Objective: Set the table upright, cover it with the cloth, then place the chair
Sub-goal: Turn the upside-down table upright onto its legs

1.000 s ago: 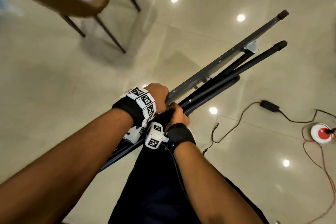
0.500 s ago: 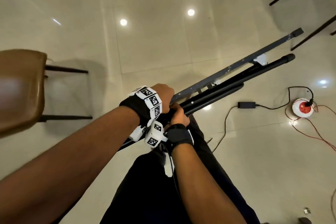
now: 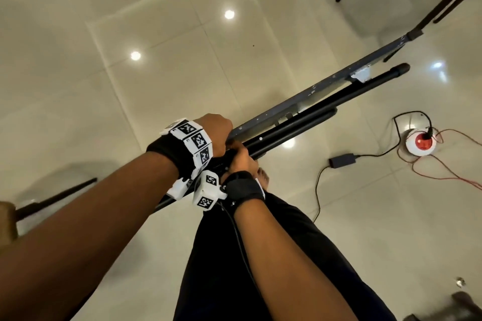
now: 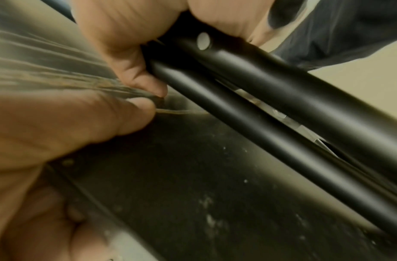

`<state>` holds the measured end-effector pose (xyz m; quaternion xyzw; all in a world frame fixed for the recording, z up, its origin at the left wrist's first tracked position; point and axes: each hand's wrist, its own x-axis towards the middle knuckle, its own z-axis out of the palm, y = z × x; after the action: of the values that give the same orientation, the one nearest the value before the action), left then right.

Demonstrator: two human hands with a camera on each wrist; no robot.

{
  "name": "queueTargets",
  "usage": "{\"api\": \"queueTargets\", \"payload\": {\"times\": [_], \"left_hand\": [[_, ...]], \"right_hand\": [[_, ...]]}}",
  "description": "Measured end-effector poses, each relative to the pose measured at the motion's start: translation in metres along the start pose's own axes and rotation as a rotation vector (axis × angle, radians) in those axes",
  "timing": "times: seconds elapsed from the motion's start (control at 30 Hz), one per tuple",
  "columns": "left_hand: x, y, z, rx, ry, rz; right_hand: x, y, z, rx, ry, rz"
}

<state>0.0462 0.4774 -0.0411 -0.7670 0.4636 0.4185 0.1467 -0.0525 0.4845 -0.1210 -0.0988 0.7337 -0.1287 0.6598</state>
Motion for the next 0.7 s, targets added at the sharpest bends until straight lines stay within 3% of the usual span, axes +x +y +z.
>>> {"api": "queueTargets", "payload": {"times": [0.5, 0.7], "left_hand": [[0.133, -0.153, -0.118, 0.033, 0.008, 0.026], [0.165, -0.199, -0.136, 0.051, 0.0, -0.008]], "right_hand": [[0.057, -0.034, 0.232, 0.187, 0.031, -0.049], [0.083, -0.023, 0.292, 0.209, 0.065, -0.027]]}}
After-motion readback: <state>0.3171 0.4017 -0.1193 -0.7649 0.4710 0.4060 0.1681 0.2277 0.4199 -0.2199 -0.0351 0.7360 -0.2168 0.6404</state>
